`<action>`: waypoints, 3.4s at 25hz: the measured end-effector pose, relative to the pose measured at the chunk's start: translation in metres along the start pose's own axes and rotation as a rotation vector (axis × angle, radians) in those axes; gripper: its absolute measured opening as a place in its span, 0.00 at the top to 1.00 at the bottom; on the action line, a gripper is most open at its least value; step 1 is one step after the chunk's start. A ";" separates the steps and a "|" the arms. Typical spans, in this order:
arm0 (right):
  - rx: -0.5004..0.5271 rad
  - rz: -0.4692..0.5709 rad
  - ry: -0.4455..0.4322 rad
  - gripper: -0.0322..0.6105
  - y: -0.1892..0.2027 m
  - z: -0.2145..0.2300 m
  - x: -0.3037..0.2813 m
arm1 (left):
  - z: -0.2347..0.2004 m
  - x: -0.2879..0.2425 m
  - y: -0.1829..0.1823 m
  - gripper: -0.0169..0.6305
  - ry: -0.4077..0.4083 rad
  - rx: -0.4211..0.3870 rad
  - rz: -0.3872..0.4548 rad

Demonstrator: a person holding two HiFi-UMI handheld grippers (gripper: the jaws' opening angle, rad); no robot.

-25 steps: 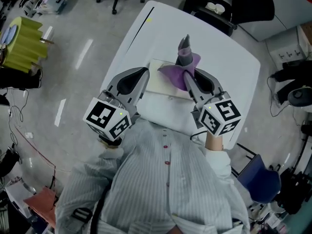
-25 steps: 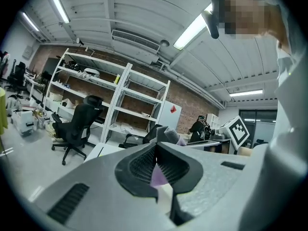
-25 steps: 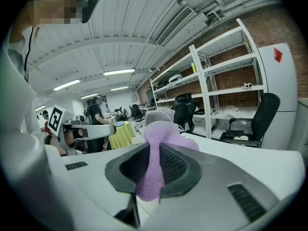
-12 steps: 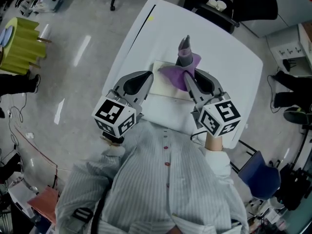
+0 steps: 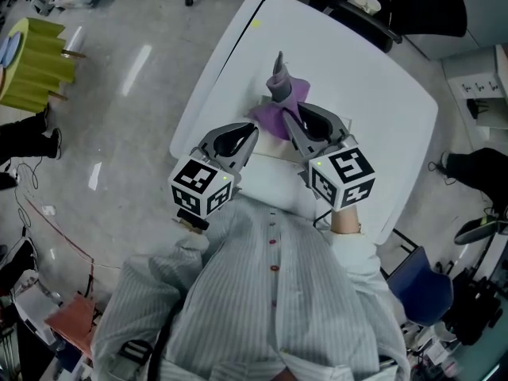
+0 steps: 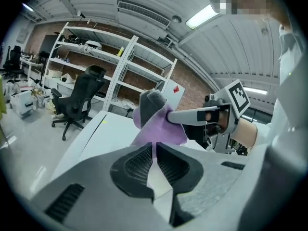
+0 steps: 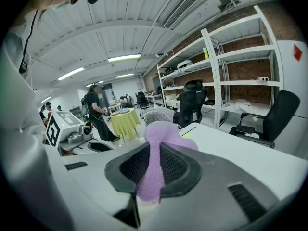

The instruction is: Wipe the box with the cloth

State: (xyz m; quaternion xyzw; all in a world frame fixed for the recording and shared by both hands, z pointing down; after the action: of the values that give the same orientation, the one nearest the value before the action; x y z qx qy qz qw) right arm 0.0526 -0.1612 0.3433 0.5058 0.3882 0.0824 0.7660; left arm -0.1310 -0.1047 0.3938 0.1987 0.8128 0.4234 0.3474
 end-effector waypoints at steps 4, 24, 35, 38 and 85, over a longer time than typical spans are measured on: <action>0.057 -0.077 -0.004 0.86 0.007 -0.003 -0.028 | -0.006 -0.008 0.016 0.95 -0.011 0.000 -0.061; 0.188 -0.305 0.058 0.86 0.049 0.004 -0.086 | -0.014 -0.023 0.048 0.95 -0.010 0.003 -0.146; 0.199 -0.394 0.109 0.86 0.060 0.025 -0.060 | -0.009 -0.023 0.049 0.95 -0.041 -0.014 -0.164; 0.205 -0.411 0.133 0.86 0.060 0.033 -0.049 | -0.008 -0.024 0.046 0.95 -0.041 -0.014 -0.164; 0.202 -0.318 0.021 0.86 0.023 -0.010 -0.036 | -0.006 -0.025 0.047 0.95 -0.052 0.013 -0.178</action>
State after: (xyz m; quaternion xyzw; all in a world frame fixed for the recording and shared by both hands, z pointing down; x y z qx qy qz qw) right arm 0.0275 -0.1618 0.3794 0.5117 0.4774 -0.0738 0.7105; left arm -0.1168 -0.0973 0.4446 0.1389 0.8206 0.3801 0.4035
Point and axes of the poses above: the fingertips, and each gripper's own axes: x backward along the fingers, z to its right, y out of its underside, the point moved 10 cm from there along x, backward along the fingers, and after that the axes turned 2 degrees about -z, right-handed, at the moved point
